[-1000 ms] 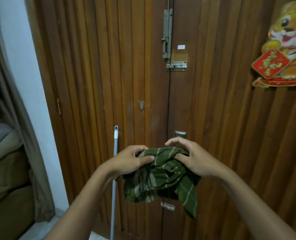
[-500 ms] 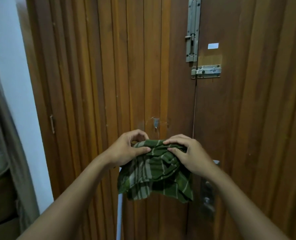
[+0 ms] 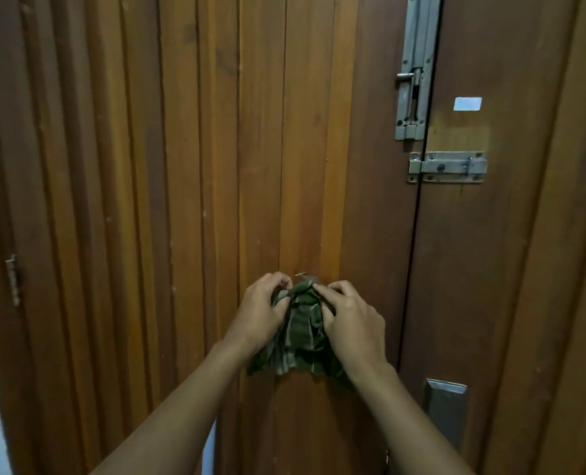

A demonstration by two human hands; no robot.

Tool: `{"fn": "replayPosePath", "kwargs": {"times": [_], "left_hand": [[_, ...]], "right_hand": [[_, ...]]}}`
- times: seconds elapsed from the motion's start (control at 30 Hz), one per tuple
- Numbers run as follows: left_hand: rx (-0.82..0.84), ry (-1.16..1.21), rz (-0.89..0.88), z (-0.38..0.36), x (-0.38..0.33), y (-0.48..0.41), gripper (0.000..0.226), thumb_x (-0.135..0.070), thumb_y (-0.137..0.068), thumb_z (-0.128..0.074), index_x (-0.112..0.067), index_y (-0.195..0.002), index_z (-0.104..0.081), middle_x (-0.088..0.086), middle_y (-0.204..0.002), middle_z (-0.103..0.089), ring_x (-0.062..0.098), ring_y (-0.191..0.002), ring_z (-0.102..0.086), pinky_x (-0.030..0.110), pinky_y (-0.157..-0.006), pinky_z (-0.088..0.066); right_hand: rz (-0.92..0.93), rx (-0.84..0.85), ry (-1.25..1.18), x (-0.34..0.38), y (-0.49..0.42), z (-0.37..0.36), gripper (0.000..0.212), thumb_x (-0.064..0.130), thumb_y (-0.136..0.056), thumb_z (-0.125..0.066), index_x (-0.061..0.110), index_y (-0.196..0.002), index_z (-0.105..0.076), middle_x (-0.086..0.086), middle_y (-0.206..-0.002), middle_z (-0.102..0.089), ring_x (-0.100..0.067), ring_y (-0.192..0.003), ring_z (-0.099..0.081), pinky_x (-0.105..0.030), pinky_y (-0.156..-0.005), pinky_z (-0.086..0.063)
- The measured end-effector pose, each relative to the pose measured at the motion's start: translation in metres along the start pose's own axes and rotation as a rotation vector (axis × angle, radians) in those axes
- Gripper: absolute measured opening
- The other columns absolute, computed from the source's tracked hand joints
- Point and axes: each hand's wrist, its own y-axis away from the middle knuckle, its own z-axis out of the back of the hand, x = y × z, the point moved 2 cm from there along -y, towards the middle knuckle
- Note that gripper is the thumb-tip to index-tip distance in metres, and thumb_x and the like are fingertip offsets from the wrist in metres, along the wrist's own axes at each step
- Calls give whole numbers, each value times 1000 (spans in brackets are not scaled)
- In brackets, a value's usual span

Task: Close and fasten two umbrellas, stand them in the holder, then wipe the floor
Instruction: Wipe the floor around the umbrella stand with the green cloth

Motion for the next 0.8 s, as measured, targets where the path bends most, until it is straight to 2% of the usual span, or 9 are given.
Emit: {"fn": "replayPosePath", "kwargs": {"times": [0.1,0.23,0.3,0.37,0.5,0.57,0.63,0.7,0.8], "left_hand": [[-29,38,38,-11,15,9,18,-10,-89,-63,-28,-86,-59,-9,-92,-63,7,-90,-60,21,-75,-46],[-66,62,73,-17,17,24,12,-22,-90,-65,-27,-100,-67,-8,-99,-58,10,-95,-59,20,-79,-49],[-120,-80,61,-17,17,33,24,-31,-91,-62,-25,-114,-68,-7,-106,-50,11,-99,-53,26,-83,-50],[-119,-175,38,-17,15,38,33,-35,-93,-57,-26,-124,-65,-8,-101,-48,11,-97,-49,29,-82,-49],[15,-12,50,-18,17,41,39,-27,-97,-55,-21,-135,-57,-11,-89,-49,9,-84,-51,12,-68,-38],[45,39,35,-13,19,43,39,-24,-96,-56,-21,-135,-57,-11,-89,-52,5,-78,-52,8,-62,-38],[84,81,25,-5,23,48,37,-24,-96,-58,-20,-133,-60,-10,-100,-62,5,-87,-59,7,-71,-43],[92,113,27,6,31,57,33,-26,-95,-60,-19,-127,-65,-9,-111,-67,5,-99,-63,13,-83,-49],[59,131,101,26,57,87,21,-28,-94,-62,-19,-109,-73,-14,-101,-69,-4,-92,-63,8,-78,-46]], "right_hand": [[-48,-11,10,0,13,-13,35,33,-98,-54,39,-132,-59,14,-125,-58,-11,-89,-67,-26,-66,-54],[-131,-26,-21,3,21,-17,34,33,-99,-51,34,-132,-60,16,-121,-55,-8,-92,-63,-19,-61,-44],[-144,-98,12,8,28,-17,31,34,-97,-54,29,-126,-63,9,-122,-51,-10,-103,-57,-21,-65,-47],[-153,-142,29,10,36,-20,30,34,-96,-56,25,-124,-64,6,-120,-52,-13,-107,-52,-27,-70,-53],[-209,14,-87,9,46,-32,39,34,-102,-45,28,-140,-51,11,-130,-53,-12,-119,-50,-26,-87,-50],[-224,32,-91,10,48,-32,42,35,-103,-43,29,-144,-47,12,-136,-51,-12,-122,-50,-26,-90,-48],[-249,40,-112,13,53,-30,43,38,-102,-44,29,-145,-46,11,-141,-49,-11,-127,-47,-28,-95,-48],[-258,13,-110,18,63,-31,44,41,-101,-46,29,-143,-48,11,-144,-46,-11,-131,-44,-33,-103,-45],[-247,-61,-79,31,95,-40,41,39,-97,-52,28,-137,-54,5,-144,-45,-14,-134,-41,-39,-110,-39]]}}
